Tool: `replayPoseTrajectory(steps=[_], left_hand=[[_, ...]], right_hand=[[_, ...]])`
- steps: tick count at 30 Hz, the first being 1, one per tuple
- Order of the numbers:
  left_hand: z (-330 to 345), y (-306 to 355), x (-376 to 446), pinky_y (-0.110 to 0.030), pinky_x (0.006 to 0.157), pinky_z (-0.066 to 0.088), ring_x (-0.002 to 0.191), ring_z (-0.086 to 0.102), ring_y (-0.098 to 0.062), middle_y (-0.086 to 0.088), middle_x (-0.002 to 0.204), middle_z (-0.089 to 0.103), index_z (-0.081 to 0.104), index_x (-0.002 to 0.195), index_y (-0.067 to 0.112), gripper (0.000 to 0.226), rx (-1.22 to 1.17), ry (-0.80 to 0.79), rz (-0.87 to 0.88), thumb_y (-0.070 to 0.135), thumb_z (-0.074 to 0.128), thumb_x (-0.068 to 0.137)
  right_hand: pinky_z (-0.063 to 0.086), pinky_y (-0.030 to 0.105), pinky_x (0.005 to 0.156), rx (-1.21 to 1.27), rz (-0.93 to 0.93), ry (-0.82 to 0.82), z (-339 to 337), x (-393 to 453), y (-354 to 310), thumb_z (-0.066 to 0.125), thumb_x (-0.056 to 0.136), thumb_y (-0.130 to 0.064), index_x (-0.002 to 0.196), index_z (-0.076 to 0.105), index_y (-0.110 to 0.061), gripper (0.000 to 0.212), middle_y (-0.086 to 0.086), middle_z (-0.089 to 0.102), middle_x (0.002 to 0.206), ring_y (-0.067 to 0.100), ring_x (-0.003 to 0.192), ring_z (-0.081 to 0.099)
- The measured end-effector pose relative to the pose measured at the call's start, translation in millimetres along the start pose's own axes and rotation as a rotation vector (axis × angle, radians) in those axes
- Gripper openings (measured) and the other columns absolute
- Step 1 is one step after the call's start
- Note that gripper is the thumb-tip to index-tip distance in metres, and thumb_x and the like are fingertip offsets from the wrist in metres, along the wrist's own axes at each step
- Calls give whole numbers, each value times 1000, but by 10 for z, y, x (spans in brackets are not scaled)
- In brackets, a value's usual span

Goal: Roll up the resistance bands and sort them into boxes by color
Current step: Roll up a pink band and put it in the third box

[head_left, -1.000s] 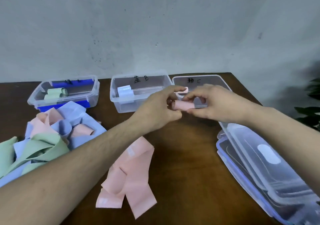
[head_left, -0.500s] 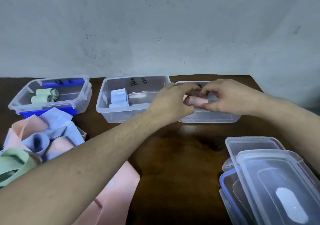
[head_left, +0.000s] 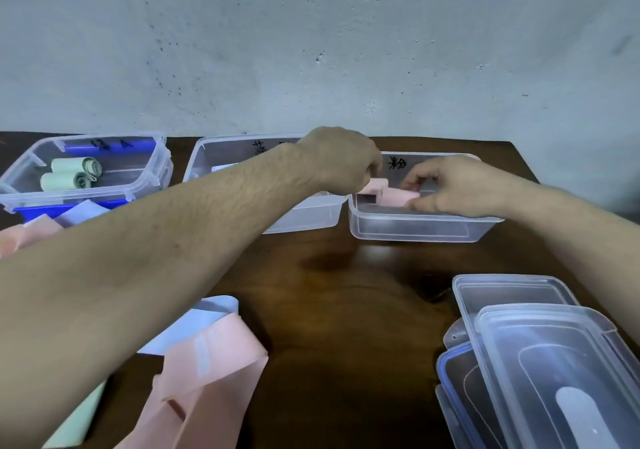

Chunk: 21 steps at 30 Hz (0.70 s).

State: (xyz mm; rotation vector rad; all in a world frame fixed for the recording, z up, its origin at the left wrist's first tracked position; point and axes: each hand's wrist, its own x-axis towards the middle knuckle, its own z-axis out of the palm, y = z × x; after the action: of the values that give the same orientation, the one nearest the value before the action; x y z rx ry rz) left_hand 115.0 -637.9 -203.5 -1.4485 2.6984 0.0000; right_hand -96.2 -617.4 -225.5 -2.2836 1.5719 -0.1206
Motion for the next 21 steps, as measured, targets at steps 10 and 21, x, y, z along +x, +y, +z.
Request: replayPoseTrajectory(steps=[10, 21], left_hand=[[102, -3, 176, -41, 92, 51, 117, 56, -23, 4, 130, 60, 61, 128, 27, 39, 125, -278, -6, 29, 37, 98], [125, 10, 202, -41, 91, 50, 114, 57, -25, -4, 125, 62, 62, 124, 17, 37, 86, -326, -3, 21, 34, 99]], right_hand=[[43, 26, 64, -69, -9, -11, 147, 241, -252, 71, 84, -31, 105, 68, -20, 24, -4, 67, 95, 17, 83, 59], [49, 31, 75, -246, -8, -10, 211, 330, -205, 67, 84, -35, 115, 68, -26, 33, -2, 69, 107, 21, 93, 60]])
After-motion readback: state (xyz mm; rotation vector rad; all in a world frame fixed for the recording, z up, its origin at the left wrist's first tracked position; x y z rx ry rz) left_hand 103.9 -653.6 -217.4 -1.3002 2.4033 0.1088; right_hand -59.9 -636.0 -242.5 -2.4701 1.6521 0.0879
